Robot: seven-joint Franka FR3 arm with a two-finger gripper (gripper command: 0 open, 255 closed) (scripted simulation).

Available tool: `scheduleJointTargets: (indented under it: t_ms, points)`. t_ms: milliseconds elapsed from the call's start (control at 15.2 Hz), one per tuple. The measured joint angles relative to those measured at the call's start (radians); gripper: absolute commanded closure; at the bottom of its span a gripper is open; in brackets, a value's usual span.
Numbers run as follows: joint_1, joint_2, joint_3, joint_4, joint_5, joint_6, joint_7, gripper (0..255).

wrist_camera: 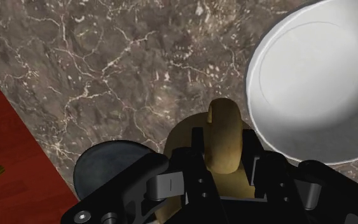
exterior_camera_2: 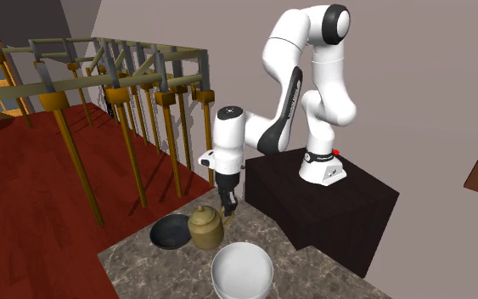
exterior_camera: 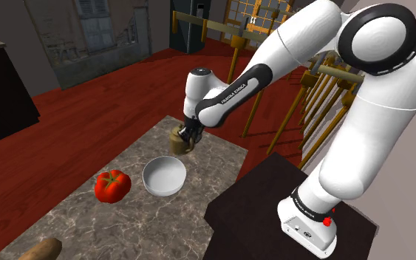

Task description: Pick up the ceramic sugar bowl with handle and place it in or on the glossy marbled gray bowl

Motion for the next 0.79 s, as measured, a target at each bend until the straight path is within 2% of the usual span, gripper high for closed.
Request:
scheduleJointTargets:
  t_ms: [264,792]
  points:
    - [-0.033,0.003,-0.013,0.042,0.016,-0.036,-0.062,255]
    - [-0.126,0.101,-0.063,0.248,0.032,-0.136,-0.232,255]
